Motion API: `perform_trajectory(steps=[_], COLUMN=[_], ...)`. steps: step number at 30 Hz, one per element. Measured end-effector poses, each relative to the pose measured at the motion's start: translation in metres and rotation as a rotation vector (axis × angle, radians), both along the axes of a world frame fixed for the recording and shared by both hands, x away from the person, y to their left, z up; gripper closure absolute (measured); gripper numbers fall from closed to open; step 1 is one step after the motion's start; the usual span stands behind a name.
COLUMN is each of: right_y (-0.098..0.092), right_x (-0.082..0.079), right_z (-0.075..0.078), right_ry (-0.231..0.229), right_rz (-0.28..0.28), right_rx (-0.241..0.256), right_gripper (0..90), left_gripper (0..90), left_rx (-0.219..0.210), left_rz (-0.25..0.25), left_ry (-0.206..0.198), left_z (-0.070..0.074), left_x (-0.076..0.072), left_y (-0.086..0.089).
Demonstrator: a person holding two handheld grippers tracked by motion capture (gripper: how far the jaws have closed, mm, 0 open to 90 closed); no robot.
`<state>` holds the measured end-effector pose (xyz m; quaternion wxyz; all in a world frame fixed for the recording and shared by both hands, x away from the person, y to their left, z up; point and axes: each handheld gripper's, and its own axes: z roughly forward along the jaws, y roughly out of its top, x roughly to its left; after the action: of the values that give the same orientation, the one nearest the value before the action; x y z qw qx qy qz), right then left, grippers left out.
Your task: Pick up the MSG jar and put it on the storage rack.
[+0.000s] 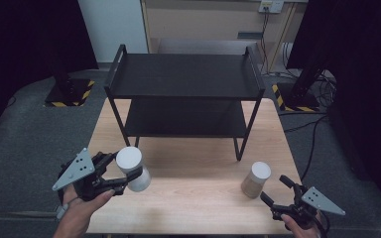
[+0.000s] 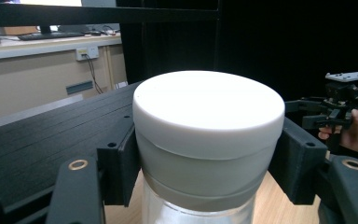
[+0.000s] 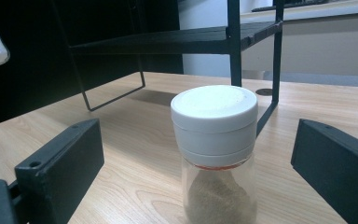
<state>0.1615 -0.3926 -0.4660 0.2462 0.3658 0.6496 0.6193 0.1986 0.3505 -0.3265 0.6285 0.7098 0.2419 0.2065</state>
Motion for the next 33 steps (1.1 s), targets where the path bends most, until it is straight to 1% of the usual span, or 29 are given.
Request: perform_trajectory(steps=[5, 12, 15, 19, 21, 25, 33], right_y=[0.0, 0.0, 0.0, -0.001, -0.001, -0.001, -0.002], right_x=[0.0, -0.001, -0.002, -0.003, -0.003, -0.003, -0.003], right_z=[0.0, 0.002, 0.002, 0.003, 0.003, 0.004, 0.004], right_ry=[-0.001, -0.007, -0.011, -0.016, -0.015, -0.015, -0.023], right_rz=[0.0, 0.001, -0.001, -0.003, -0.003, -0.001, -0.001], right_rx=[0.001, 0.005, 0.007, 0.013, 0.013, 0.014, 0.022], right_gripper=[2.9, 2.9, 2.9, 2.9, 2.9, 2.9, 2.9], left_gripper=[32.4, 32.4, 32.4, 32.4, 32.4, 32.4, 32.4], left_rx=[0.012, -0.009, -0.012, -0.027, -0.025, -0.004, 0.004], left_rz=[-0.012, -0.044, -0.043, -0.045, -0.042, -0.041, -0.047], left_ry=[-0.003, 0.011, 0.002, -0.013, -0.021, -0.027, -0.025], left_z=[0.011, 0.02, 0.025, 0.034, 0.04, 0.053, 0.066], left_x=[0.006, 0.016, 0.017, 0.019, 0.02, 0.025, 0.032], left_y=[-0.001, 0.002, 0.002, 0.005, 0.005, 0.005, 0.005])
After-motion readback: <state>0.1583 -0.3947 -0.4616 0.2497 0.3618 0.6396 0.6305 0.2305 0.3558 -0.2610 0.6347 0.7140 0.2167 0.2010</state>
